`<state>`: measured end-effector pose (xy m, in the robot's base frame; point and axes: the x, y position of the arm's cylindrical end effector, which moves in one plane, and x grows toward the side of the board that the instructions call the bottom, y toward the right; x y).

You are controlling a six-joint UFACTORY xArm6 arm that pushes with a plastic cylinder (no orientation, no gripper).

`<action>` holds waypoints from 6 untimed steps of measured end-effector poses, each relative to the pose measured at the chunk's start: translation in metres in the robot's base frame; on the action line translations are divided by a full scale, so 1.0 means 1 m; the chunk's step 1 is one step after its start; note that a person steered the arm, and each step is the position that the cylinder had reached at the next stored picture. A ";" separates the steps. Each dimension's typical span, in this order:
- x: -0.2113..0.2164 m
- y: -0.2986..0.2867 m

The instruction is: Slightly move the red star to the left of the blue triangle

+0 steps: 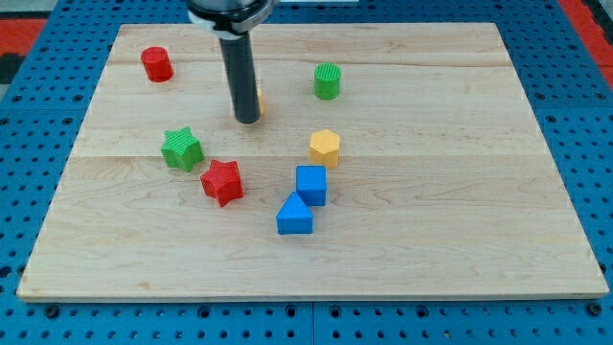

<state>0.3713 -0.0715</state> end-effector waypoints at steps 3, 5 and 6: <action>0.016 -0.002; 0.074 -0.007; 0.091 -0.033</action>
